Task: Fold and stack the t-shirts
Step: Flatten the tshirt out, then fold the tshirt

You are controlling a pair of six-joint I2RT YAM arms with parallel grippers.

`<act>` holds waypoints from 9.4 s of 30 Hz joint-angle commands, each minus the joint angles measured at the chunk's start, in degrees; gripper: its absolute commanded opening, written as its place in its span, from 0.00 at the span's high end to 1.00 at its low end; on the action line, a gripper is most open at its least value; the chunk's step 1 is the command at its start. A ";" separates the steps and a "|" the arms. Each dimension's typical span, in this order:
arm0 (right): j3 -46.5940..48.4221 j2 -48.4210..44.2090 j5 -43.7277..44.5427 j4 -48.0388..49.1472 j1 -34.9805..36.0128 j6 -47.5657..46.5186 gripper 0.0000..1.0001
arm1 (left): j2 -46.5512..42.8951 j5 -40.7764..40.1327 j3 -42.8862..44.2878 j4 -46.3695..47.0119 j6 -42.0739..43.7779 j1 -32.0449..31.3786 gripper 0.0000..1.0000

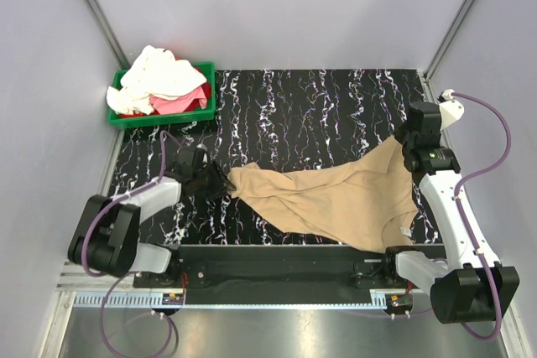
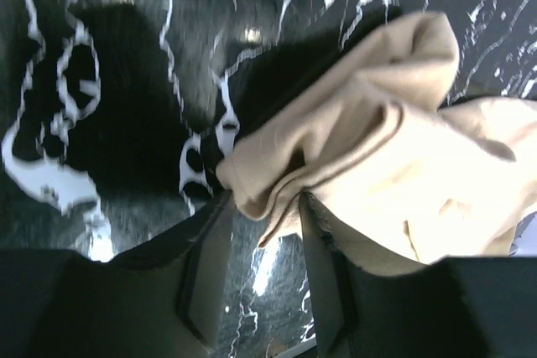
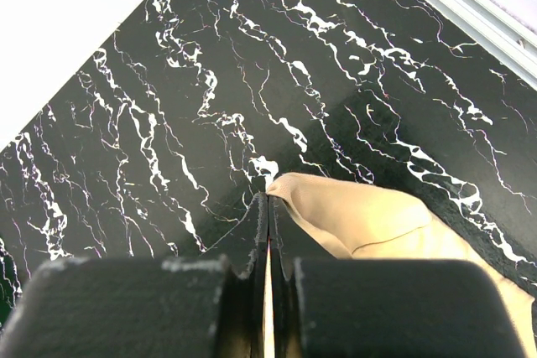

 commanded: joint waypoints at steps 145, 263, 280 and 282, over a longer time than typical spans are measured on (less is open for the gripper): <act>54.18 0.49 1.96 -7.91 -0.30 -10.32 1.00 | -8.47 7.10 75.76 -27.86 -1.15 6.03 1.00; 2.58 30.50 -13.86 19.41 -14.81 0.76 1.00 | 58.22 -2.38 86.47 -12.29 24.25 10.69 1.00; 11.54 30.68 -9.63 -3.15 -14.81 5.24 0.61 | 46.99 -0.98 83.58 -14.75 26.88 7.62 0.60; 10.23 28.14 -12.00 -5.98 -14.81 7.43 0.59 | 44.17 -1.85 81.65 -14.84 27.15 5.69 0.58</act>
